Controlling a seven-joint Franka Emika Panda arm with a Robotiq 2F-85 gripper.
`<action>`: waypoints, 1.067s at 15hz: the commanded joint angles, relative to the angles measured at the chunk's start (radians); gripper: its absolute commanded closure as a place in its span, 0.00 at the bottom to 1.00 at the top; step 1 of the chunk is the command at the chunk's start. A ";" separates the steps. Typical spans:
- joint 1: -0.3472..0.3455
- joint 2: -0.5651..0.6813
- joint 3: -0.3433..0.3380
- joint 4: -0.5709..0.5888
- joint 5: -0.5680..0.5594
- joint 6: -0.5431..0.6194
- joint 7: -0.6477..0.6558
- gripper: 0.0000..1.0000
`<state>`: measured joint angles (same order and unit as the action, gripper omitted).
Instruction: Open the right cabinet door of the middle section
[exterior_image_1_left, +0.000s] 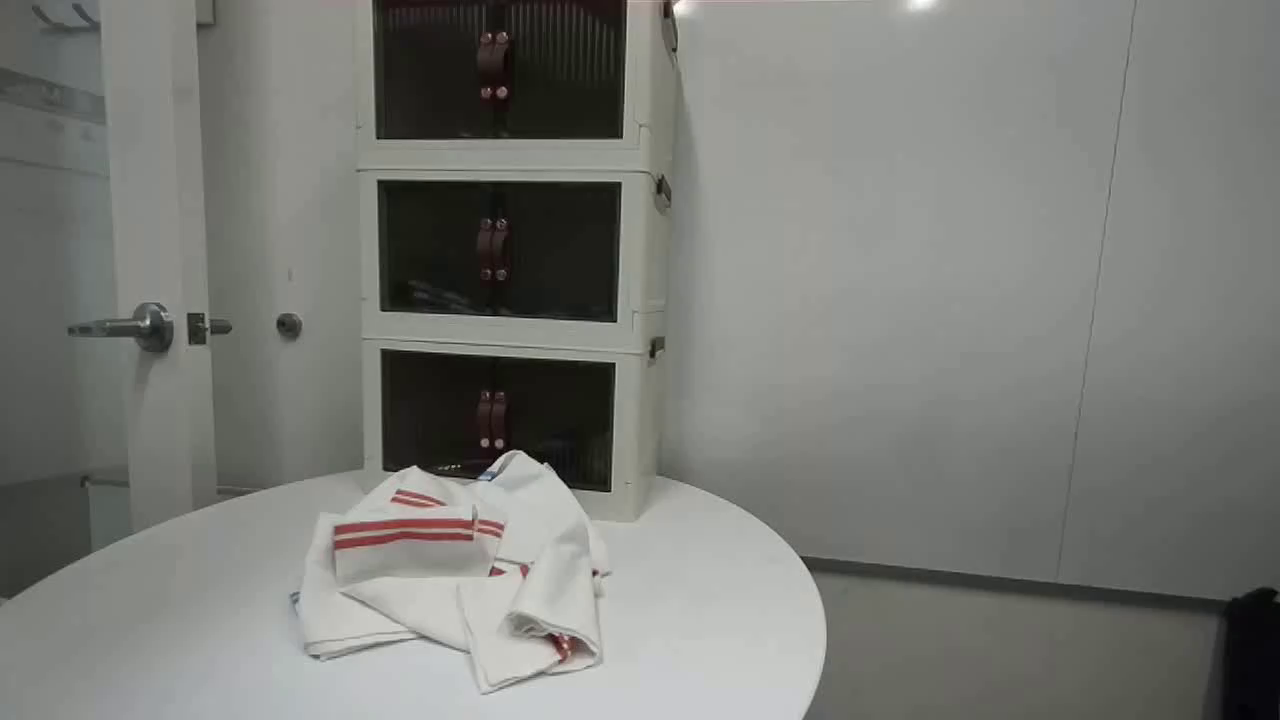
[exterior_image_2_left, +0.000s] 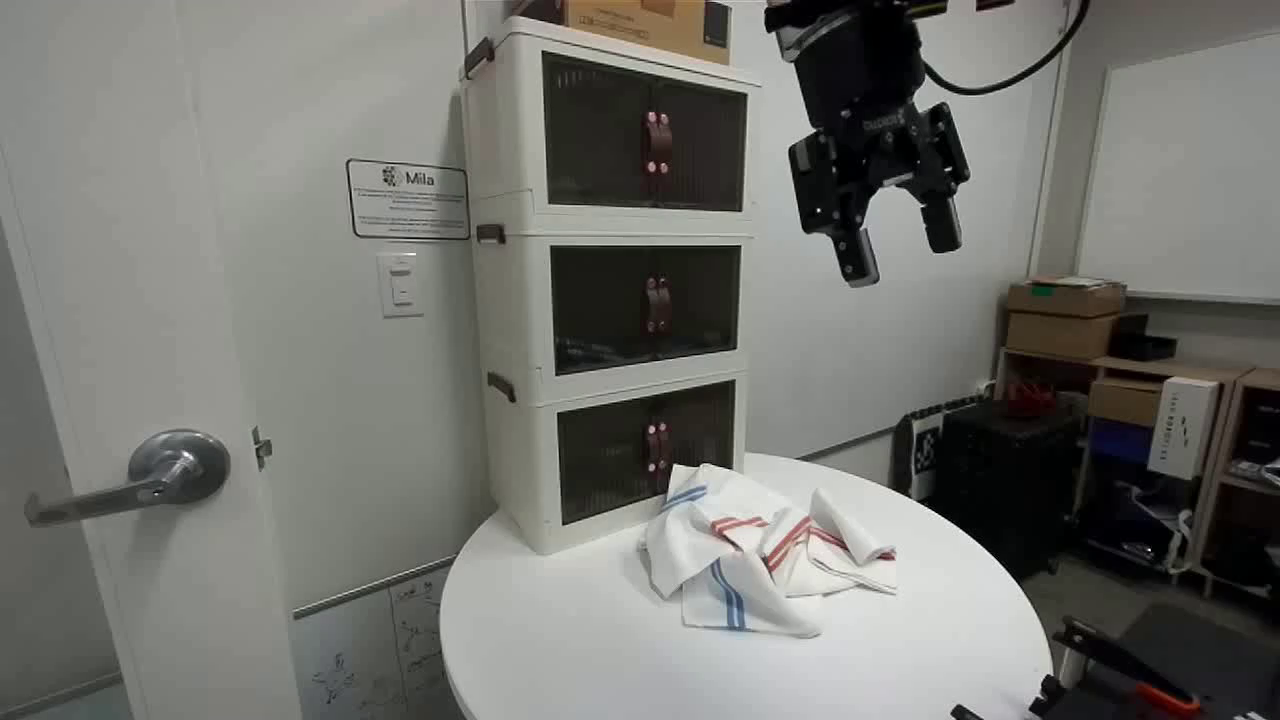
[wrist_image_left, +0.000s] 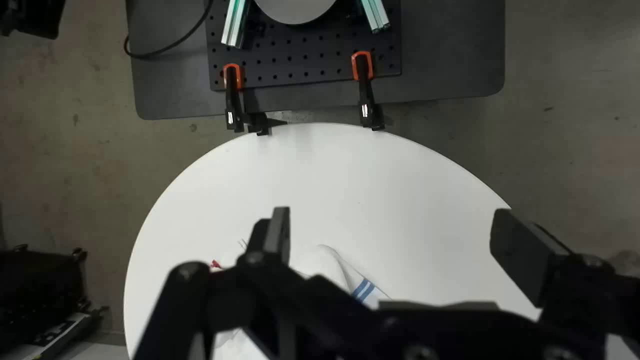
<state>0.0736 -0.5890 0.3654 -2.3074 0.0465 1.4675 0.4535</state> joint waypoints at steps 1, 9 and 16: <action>0.021 0.005 -0.016 0.001 -0.008 -0.001 0.009 0.00; 0.062 0.076 -0.077 0.043 -0.028 0.001 -0.224 0.00; 0.063 0.163 -0.203 0.105 -0.009 -0.003 -0.477 0.00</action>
<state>0.1243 -0.4745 0.2155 -2.2521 0.0287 1.4724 0.0555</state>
